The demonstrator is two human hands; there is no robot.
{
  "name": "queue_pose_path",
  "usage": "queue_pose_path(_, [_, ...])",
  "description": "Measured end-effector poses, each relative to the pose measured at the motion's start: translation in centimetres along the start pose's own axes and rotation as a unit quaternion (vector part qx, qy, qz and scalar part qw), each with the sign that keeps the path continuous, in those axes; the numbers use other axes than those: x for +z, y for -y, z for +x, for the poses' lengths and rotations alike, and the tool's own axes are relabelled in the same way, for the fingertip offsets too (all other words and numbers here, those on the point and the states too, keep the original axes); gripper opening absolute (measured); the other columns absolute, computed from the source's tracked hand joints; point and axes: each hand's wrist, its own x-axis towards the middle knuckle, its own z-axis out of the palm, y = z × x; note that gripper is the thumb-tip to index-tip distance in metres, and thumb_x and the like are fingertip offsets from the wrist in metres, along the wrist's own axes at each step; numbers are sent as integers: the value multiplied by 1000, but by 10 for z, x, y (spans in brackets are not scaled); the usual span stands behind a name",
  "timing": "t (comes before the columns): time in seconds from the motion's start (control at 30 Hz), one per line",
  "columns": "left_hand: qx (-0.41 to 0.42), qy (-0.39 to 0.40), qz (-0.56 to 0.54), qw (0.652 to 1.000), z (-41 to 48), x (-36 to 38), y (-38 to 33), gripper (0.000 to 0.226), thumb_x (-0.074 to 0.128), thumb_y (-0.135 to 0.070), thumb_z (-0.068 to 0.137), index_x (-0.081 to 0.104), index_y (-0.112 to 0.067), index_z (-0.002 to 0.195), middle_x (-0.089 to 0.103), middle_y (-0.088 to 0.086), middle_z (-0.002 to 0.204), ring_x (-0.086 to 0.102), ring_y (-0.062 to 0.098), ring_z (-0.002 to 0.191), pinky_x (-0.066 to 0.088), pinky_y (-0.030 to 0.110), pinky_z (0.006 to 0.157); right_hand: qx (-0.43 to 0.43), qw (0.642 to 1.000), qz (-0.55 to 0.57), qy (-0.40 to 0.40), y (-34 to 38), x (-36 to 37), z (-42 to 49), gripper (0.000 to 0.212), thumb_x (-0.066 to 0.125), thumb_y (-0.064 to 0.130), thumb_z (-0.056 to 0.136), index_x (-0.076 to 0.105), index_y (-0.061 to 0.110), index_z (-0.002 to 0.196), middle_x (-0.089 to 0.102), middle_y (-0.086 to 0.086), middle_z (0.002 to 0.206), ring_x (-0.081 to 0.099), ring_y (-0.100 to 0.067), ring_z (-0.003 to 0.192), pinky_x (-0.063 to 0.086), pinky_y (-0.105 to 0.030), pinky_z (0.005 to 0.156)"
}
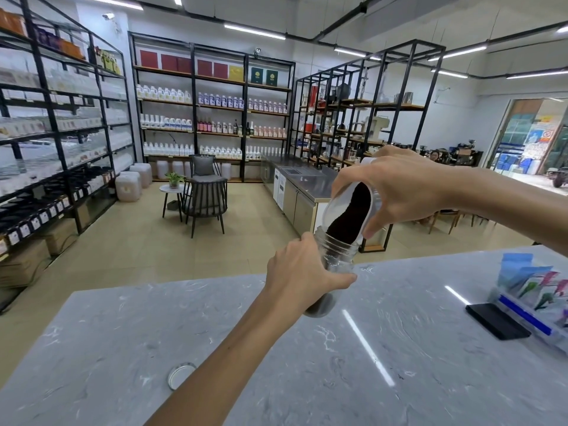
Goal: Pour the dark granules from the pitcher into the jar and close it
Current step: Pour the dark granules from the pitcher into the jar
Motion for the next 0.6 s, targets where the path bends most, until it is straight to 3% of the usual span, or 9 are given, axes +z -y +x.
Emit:
queue_pose_path(0.43, [-4, -9, 12, 1000, 5, 1, 3, 73, 75, -72, 67, 52, -17, 107, 62, 0, 99, 56, 22, 88, 40, 34, 69, 4, 1000, -5, -11, 1, 4, 4, 76, 85, 56, 64, 43, 44, 126, 53, 31, 118, 45, 3, 105, 26, -37, 97])
queue_pose_path(0.6, [-1, -9, 18, 1000, 5, 2, 5, 73, 74, -72, 67, 52, -17, 109, 63, -1, 101, 59, 23, 92, 42, 34, 70, 6, 1000, -10, -8, 3, 5, 5, 75, 84, 57, 65, 43, 44, 126, 59, 25, 125, 50, -3, 104, 28, -43, 101])
